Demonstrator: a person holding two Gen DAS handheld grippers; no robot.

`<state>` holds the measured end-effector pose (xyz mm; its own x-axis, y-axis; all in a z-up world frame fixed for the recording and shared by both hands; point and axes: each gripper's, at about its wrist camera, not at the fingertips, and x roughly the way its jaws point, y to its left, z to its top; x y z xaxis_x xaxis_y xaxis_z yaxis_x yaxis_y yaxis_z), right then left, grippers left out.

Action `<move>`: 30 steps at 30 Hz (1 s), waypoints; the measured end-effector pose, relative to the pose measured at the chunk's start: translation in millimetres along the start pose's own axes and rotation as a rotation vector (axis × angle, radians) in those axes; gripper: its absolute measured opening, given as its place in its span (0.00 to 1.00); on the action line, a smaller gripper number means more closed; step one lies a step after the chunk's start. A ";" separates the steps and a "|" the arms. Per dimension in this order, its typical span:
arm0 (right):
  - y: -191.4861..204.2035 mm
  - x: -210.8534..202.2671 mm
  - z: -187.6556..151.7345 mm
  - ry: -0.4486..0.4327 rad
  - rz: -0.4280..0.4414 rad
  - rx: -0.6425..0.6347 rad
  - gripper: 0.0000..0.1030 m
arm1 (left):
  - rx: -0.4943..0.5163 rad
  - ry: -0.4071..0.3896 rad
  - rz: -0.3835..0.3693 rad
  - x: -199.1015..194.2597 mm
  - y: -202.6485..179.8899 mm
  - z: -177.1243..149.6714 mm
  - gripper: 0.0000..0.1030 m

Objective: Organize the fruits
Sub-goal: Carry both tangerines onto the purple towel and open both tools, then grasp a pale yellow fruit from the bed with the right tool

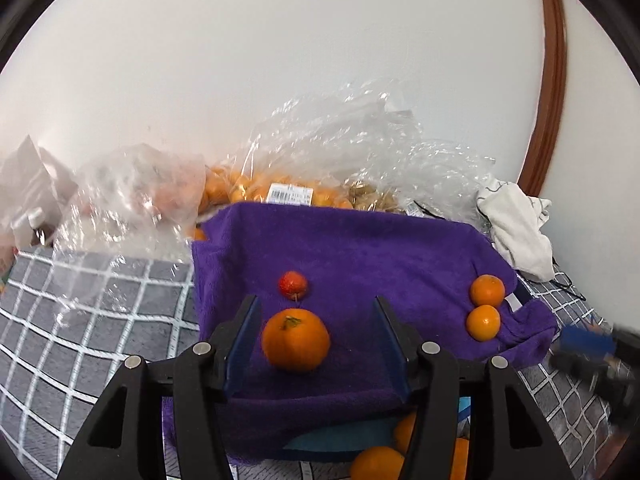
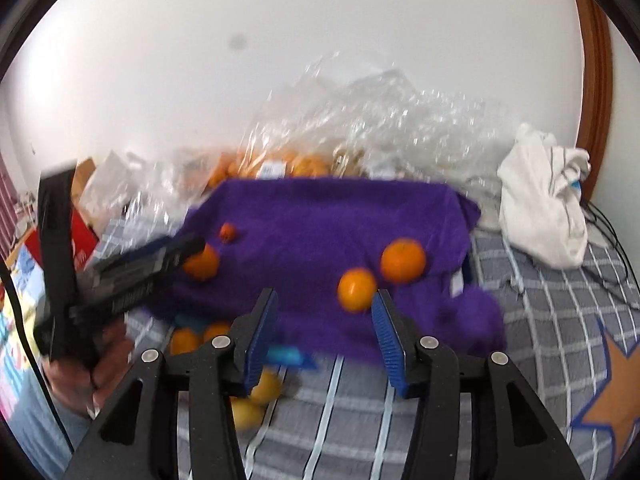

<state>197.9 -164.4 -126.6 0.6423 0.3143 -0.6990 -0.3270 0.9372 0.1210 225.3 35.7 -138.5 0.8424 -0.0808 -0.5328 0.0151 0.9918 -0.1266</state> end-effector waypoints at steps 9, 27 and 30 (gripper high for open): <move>23.2 6.3 -55.7 0.119 0.099 -0.031 0.38 | -0.010 0.075 0.034 -42.7 7.0 0.6 0.52; 6.5 -0.7 -67.1 0.073 -0.029 0.022 0.26 | -0.065 0.165 -0.162 -64.5 39.0 -63.0 0.52; -13.2 -12.4 -68.0 0.051 -0.096 0.049 0.26 | -0.025 0.201 -0.199 -60.1 25.5 -67.0 0.52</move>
<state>147.1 -190.9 -167.4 0.6329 0.2159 -0.7436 -0.2307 0.9693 0.0851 138.9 59.2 -165.8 0.7004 -0.2941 -0.6503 0.1538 0.9519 -0.2649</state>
